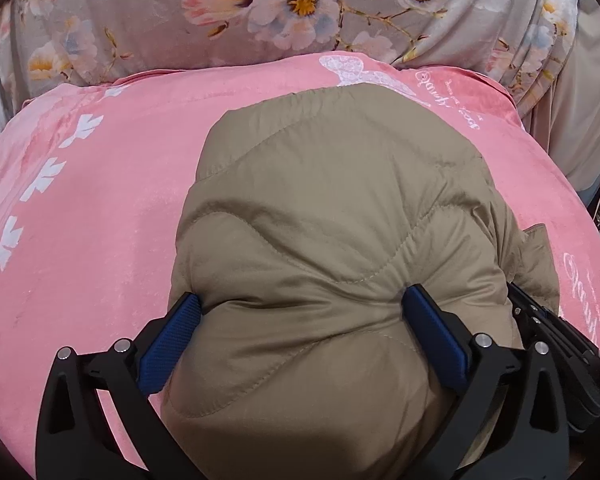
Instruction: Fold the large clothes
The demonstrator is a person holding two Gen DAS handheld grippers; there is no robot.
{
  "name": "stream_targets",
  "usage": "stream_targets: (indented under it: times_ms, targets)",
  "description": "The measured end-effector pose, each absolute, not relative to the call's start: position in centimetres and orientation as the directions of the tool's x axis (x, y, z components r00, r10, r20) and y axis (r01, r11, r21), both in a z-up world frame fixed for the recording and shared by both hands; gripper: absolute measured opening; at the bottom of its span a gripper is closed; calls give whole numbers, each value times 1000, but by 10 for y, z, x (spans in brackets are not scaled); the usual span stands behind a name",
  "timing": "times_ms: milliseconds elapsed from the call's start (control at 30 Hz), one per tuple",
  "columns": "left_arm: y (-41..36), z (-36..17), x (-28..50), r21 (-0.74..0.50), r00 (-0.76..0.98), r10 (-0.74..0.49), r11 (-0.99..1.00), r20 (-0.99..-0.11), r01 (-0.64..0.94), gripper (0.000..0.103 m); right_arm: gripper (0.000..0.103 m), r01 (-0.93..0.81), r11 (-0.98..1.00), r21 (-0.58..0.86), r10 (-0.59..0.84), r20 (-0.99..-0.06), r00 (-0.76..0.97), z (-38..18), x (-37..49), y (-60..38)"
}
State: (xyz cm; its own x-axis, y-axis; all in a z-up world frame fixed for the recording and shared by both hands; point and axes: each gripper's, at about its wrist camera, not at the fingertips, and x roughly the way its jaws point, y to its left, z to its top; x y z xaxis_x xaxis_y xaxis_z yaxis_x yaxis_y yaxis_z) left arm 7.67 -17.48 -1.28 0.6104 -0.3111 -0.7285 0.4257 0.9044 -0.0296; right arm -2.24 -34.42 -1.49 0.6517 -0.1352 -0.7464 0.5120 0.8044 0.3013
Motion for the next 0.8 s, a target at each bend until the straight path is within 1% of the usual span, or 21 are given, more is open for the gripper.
stream_targets:
  times_ms: [100, 200, 233, 267, 333, 400, 433, 467, 500, 533, 567, 600, 667, 733, 800]
  targets:
    - [-174, -15, 76, -34, 616, -317, 904, -722, 425, 98, 3, 504, 810, 300, -131, -745, 654, -15, -22, -344]
    - [-166, -9, 80, -73, 575, -342, 896, -744, 438, 98, 7, 476, 821, 316, -84, -757, 648, -11, -20, -350]
    - [-160, -5, 83, -96, 551, -351, 894, -757, 437, 98, 13, 481, 811, 332, -60, -772, 633, -6, -20, -355]
    - [-152, -1, 86, -123, 531, -363, 893, -766, 433, 96, 30, 501, 790, 352, -40, -786, 617, 1, -21, -362]
    - [-130, 15, 100, -202, 501, -394, 897, -771, 394, 95, 41, 509, 739, 442, 9, -762, 647, 16, -25, -374]
    - [-117, 33, 116, -220, 514, -383, 911, -768, 349, 95, 48, 494, 696, 521, 52, -723, 689, 29, -22, -381]
    - [-113, 41, 123, -219, 530, -372, 918, -762, 331, 95, 52, 499, 680, 537, 52, -714, 698, 36, -14, -384]
    - [-111, 52, 131, -204, 555, -350, 929, -754, 309, 95, 56, 508, 678, 531, 42, -718, 694, 38, -6, -384]
    - [-111, 56, 136, -191, 567, -337, 934, -752, 302, 95, 57, 522, 681, 513, 35, -735, 677, 37, 6, -383]
    - [-116, 62, 143, -169, 577, -319, 939, -752, 300, 95, 56, 543, 679, 493, 37, -762, 646, 31, 19, -382]
    - [-121, 64, 147, -156, 574, -312, 939, -757, 305, 95, 35, 560, 676, 479, 37, -781, 623, 26, 26, -381]
    - [-126, 65, 149, -151, 570, -311, 939, -761, 310, 94, 2, 567, 676, 470, 37, -791, 610, 23, 33, -380]
    - [-138, 63, 150, -142, 555, -314, 933, -771, 331, 94, 2, 567, 683, 461, -8, -771, 637, 31, 32, -379]
    - [-156, 56, 147, -106, 553, -301, 928, -777, 356, 94, 1, 581, 692, 429, -75, -758, 648, 35, 26, -381]
    - [-170, 46, 144, -76, 554, -281, 928, -784, 364, 94, 1, 602, 692, 399, -97, -774, 625, 24, 25, -384]
